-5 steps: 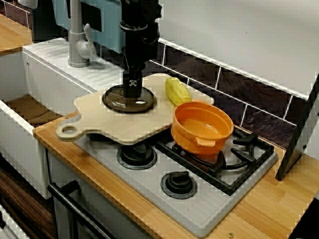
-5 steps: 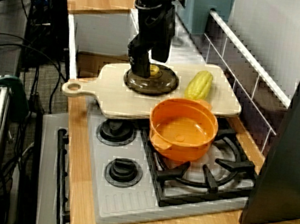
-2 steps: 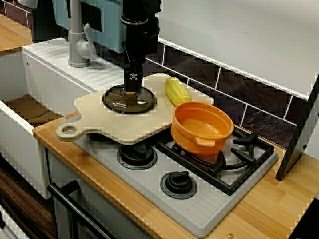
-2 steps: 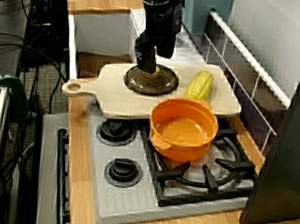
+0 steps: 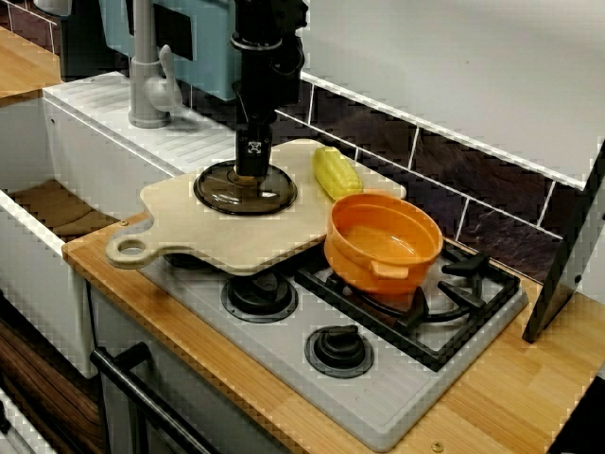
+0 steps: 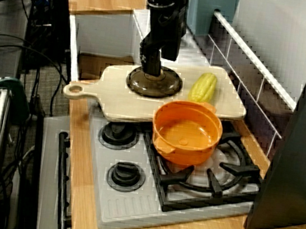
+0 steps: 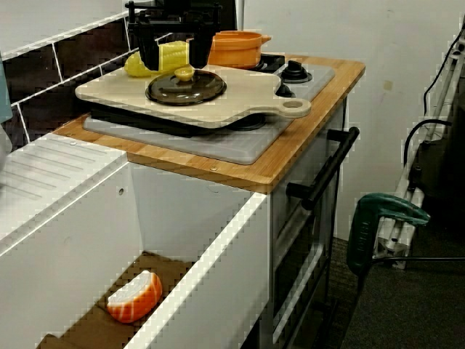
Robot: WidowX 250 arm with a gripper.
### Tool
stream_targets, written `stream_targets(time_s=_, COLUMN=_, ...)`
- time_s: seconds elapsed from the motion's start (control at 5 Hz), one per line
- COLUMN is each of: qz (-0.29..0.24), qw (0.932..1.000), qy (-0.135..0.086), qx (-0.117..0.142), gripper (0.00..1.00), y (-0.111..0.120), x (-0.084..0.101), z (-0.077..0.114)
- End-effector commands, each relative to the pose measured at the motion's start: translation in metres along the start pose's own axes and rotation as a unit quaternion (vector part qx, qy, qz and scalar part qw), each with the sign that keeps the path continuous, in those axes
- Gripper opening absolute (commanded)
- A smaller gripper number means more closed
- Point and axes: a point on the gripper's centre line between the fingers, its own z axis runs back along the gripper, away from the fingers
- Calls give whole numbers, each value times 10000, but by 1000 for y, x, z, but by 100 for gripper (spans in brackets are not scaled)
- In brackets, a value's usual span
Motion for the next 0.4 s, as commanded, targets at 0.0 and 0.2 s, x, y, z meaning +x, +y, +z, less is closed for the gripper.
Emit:
stream_targets(time_s=0.0, qz=7, qw=9999, qy=-67, qx=114, gripper=100, y=4, x=-5, z=14)
stream_targets(time_s=0.2, qz=5, qw=9999, qy=-64, qx=94, gripper=100, y=2, x=-7, z=15)
